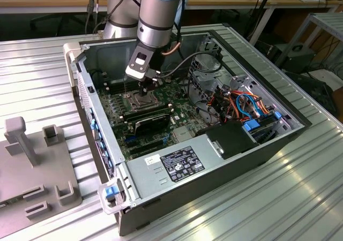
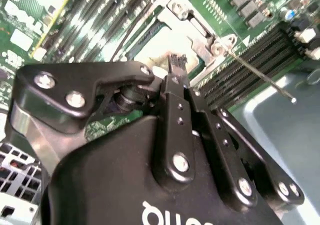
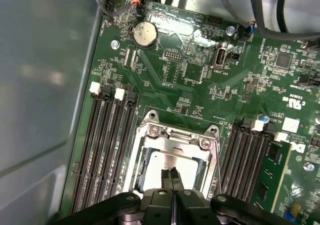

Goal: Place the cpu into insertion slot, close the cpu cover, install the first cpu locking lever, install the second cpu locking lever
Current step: 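Install the first cpu locking lever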

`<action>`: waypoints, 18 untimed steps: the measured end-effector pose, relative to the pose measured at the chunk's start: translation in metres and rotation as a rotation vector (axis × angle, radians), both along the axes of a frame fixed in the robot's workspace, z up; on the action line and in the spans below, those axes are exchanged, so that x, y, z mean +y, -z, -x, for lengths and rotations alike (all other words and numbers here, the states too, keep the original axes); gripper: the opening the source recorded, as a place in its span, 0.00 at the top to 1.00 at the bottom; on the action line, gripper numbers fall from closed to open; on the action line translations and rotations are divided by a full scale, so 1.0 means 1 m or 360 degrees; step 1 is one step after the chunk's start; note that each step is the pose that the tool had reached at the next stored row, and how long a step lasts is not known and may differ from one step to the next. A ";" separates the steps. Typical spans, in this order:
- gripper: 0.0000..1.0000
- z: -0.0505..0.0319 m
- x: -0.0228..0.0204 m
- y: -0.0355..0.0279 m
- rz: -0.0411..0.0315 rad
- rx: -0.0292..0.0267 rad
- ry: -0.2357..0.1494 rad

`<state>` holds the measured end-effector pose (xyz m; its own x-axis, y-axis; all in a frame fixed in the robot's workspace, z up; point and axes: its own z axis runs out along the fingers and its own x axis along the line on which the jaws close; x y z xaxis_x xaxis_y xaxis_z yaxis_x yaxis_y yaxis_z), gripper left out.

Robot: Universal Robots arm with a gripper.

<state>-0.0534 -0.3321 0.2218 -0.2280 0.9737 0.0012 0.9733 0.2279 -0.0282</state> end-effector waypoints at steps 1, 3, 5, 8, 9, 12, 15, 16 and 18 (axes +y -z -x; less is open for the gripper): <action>0.89 0.0000 0.0000 -0.0037 0.0000 0.00000 0.0000; 0.89 0.0000 0.0000 -0.0084 0.0000 0.00001 -0.0002; 0.89 0.0001 0.0000 -0.0090 0.0000 0.00000 -0.0014; 0.89 0.0031 0.0000 -0.0091 0.0000 0.00001 -0.0059; 0.89 0.0052 0.0000 -0.0090 -0.0001 -0.00001 -0.0066; 0.89 0.0059 0.0000 -0.0090 -0.0002 0.00000 -0.0071; 0.89 0.0060 0.0000 -0.0090 -0.0002 0.00000 -0.0071; 0.89 0.0060 0.0000 -0.0090 -0.0002 0.00000 -0.0071; 0.89 0.0060 0.0000 -0.0090 -0.0002 0.00000 -0.0072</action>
